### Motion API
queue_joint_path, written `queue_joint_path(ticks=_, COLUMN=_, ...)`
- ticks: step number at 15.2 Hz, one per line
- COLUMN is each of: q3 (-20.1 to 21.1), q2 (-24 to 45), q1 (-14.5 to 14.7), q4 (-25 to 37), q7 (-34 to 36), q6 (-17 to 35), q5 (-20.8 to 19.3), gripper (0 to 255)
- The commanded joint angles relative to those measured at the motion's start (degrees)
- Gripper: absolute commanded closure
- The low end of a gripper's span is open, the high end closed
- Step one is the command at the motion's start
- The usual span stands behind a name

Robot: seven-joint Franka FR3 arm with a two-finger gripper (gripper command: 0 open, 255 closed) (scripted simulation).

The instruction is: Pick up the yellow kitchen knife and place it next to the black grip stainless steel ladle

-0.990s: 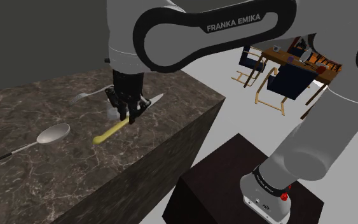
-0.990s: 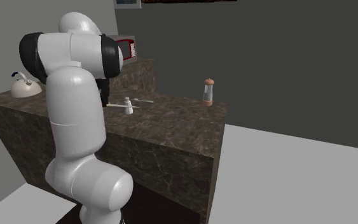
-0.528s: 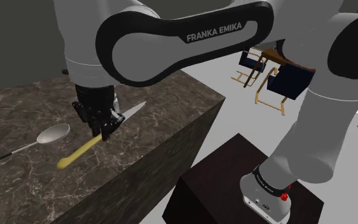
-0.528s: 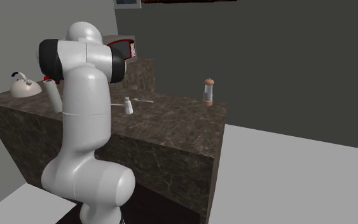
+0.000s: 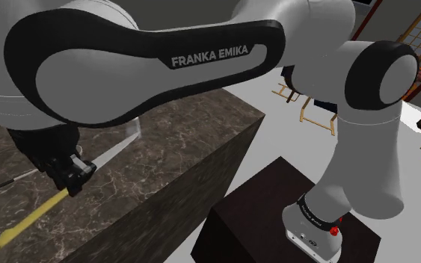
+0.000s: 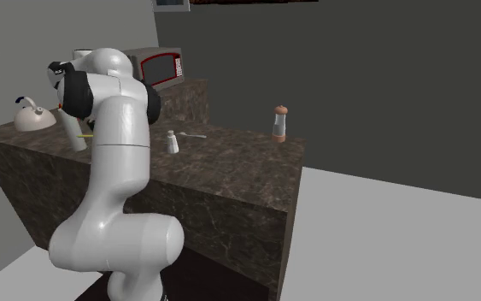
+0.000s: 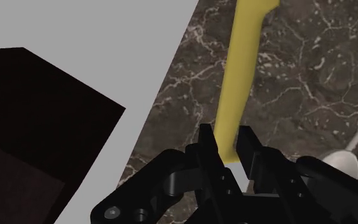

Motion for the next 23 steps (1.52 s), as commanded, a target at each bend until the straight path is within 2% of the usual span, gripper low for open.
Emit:
queue_joint_path(ticks=1, q3=-0.8, q2=4.4, q1=4.5, q4=6.6, q7=2.1, q6=-2.3, q5=-1.9, gripper=255)
queue_joint_path(ticks=4, q3=-2.3, q2=11.6, q1=11.4, q4=19.5, q7=3.3, q6=-7.4, q5=-4.4, gripper=255)
queue_joint_path(ticks=13, q3=-2.5, q2=11.5, q1=9.5, q4=11.7, q7=4.1, q6=-0.3, q5=-4.6, gripper=255)
queue_joint_path(ticks=23, q3=-3.1, q2=13.0, q1=8.5, q4=6.4, q7=4.8, q6=6.1, q5=-5.6, gripper=255)
